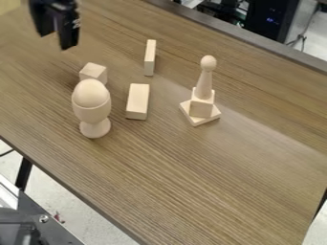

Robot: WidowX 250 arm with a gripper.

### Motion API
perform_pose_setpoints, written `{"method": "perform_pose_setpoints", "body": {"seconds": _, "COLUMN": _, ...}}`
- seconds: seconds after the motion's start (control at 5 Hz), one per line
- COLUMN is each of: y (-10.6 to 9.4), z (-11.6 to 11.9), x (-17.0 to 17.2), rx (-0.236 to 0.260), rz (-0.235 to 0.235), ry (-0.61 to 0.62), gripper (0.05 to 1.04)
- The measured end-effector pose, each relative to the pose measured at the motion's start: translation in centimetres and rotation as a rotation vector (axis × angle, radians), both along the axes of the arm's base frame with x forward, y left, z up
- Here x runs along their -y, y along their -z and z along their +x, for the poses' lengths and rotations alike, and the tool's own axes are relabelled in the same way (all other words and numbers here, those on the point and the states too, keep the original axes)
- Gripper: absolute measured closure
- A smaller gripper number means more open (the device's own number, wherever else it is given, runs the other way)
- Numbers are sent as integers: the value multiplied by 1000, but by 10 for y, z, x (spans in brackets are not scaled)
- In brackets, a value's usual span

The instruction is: Move the cube to the right table

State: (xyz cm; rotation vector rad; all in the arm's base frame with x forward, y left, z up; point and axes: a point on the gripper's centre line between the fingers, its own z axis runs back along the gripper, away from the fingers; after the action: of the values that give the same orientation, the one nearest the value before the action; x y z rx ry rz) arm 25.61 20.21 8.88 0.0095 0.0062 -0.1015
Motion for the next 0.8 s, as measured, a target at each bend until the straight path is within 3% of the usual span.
{"method": "perform_pose_setpoints", "body": {"seconds": 0.4, "y": -3, "z": -22, "x": 13, "rx": 40, "rz": 7, "ry": 103, "gripper": 85}}
{"method": "perform_pose_setpoints", "body": {"seconds": 0.6, "y": -4, "z": -14, "x": 24, "rx": 50, "rz": -1, "ry": 100, "gripper": 85}}
{"method": "perform_pose_setpoints", "body": {"seconds": 0.8, "y": -8, "z": -2, "x": 33, "rx": 51, "rz": 19, "ry": 9, "gripper": 85}}
